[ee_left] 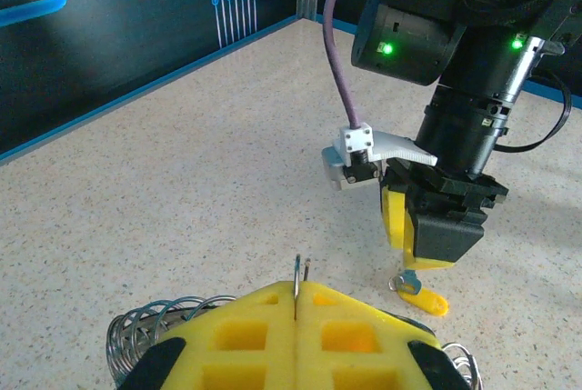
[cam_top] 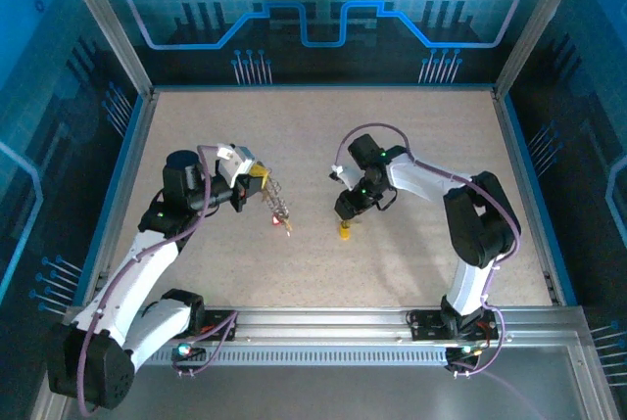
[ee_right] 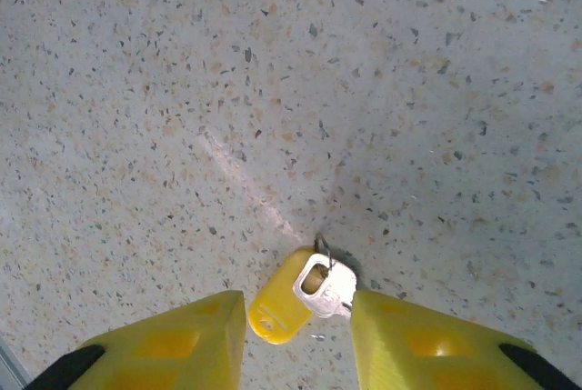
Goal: Put the keys on the keyring
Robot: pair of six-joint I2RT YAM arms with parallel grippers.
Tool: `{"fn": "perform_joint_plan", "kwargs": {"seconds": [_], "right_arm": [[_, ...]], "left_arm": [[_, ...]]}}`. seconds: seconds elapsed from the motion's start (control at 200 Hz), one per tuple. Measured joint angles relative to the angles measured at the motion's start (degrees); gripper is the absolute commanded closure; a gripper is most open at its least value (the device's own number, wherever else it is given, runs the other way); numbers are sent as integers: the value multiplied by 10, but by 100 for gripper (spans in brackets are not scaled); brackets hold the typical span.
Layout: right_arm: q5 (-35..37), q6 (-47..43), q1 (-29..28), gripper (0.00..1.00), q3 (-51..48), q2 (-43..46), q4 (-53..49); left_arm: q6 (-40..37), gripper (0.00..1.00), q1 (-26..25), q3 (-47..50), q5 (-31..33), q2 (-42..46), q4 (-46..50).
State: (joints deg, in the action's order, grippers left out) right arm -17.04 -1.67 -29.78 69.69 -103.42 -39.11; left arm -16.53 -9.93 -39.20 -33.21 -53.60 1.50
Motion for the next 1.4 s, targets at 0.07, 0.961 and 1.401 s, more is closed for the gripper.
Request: {"fn": "perform_joint_plan", "kwargs": {"seconds": [0.07, 0.961, 1.401], "right_arm": [[-1, 6, 0, 64, 0, -3, 2], [-17, 24, -2, 80, -7, -62, 20], [-16, 24, -7, 79, -8, -61, 33]], "left_arm": [[0, 100, 0, 0, 0, 0, 0], [0, 100, 0, 0, 0, 0, 0], [0, 100, 0, 0, 0, 0, 0]]}}
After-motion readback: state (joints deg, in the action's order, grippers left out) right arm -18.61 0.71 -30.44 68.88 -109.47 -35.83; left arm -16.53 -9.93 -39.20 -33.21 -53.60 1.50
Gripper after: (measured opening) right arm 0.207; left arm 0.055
